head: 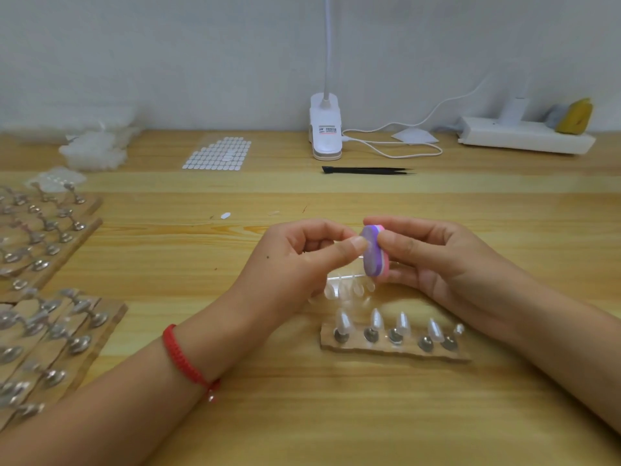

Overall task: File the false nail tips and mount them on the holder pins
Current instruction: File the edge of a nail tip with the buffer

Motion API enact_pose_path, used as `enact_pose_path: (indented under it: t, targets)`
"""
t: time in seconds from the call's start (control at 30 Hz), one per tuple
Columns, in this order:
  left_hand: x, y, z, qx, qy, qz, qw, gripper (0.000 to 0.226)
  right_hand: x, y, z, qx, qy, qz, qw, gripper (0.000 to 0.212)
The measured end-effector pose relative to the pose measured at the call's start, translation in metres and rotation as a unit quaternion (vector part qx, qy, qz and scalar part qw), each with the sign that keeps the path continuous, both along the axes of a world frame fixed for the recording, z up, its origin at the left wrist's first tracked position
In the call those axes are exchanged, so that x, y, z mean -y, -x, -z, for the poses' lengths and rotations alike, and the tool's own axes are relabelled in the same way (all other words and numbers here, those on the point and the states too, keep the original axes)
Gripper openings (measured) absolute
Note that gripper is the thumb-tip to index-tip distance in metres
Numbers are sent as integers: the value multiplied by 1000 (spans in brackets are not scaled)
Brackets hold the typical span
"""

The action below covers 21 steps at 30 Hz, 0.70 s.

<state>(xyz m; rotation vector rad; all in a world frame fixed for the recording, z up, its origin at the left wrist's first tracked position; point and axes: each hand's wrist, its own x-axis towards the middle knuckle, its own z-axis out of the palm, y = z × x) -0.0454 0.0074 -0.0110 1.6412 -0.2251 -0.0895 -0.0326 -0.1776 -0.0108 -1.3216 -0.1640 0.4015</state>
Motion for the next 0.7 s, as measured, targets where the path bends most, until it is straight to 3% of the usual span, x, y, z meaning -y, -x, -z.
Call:
enact_pose_path:
  t: [0.7]
  targets:
    - [0, -1, 1, 2, -8, 14, 1000, 8, 0, -1, -1, -7, -4, 11, 1000, 37]
